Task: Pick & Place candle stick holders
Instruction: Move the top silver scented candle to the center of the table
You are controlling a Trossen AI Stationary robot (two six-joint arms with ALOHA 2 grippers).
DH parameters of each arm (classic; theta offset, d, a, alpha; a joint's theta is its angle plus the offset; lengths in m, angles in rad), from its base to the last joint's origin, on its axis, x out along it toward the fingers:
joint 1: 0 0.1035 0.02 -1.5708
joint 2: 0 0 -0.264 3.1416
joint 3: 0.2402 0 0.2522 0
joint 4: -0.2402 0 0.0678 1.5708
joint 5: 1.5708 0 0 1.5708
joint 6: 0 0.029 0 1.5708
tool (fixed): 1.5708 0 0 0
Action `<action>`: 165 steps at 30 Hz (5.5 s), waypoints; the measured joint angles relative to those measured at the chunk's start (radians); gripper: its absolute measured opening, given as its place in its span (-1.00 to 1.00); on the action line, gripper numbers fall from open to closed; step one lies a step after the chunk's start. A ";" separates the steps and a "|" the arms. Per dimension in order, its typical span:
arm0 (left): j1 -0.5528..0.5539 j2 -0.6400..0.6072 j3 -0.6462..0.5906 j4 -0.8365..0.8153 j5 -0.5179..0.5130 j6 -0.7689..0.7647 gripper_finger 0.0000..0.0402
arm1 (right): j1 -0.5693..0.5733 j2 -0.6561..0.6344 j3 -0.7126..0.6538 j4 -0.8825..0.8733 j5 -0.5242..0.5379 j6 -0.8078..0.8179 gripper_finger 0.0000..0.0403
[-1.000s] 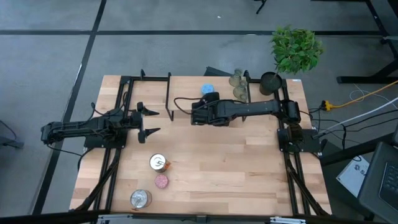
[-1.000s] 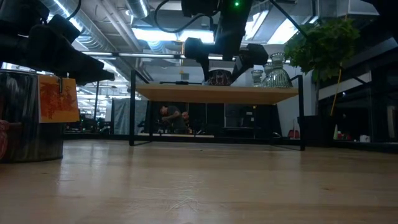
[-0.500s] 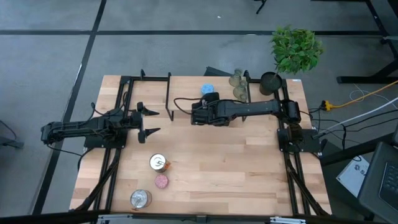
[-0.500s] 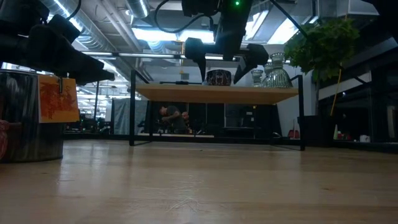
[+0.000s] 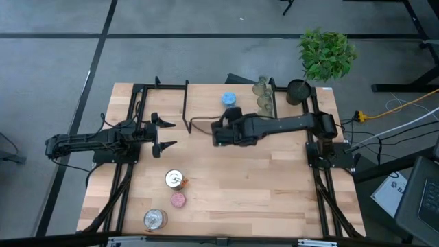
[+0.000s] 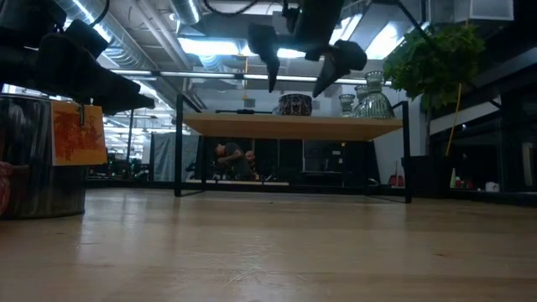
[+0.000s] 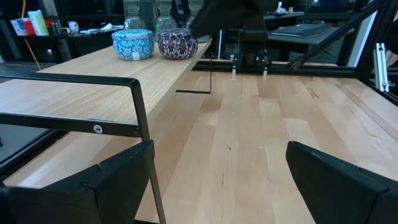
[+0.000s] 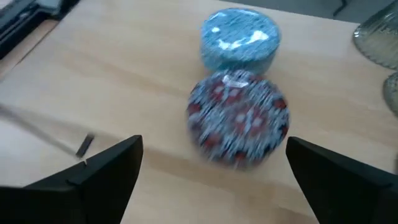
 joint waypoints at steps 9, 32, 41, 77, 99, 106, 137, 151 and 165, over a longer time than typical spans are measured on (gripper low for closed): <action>0.000 0.000 0.000 0.000 0.000 0.000 0.81 | 0.204 0.002 0.000 0.003 0.031 0.006 0.98; 0.000 0.000 0.000 0.000 0.000 0.000 0.81 | 0.558 0.185 0.000 0.381 -0.015 0.030 0.98; 0.000 0.000 0.001 0.000 0.000 0.000 0.81 | 0.502 0.275 0.000 0.735 -0.148 -0.368 0.98; 0.000 0.000 0.001 0.000 0.000 0.000 0.81 | 0.375 0.418 0.000 1.066 -0.487 -0.808 0.98; 0.000 0.000 0.000 0.000 0.000 0.000 0.81 | 0.473 0.233 -0.002 0.553 -0.358 -0.812 0.98; 0.000 0.000 0.000 0.001 0.000 0.000 0.81 | 0.607 0.055 -0.167 0.596 -0.145 -0.835 0.98; 0.000 0.007 0.000 -0.001 0.000 0.000 0.81 | -0.125 -0.697 -1.522 2.176 -1.382 -1.260 0.98; 0.000 0.009 0.000 0.000 0.000 0.000 0.81 | -0.278 -0.982 -1.754 2.184 -1.332 -1.385 0.98; 0.000 0.009 0.000 0.000 -0.033 0.018 0.81 | -0.408 -1.198 -1.754 1.892 -1.330 -1.356 0.98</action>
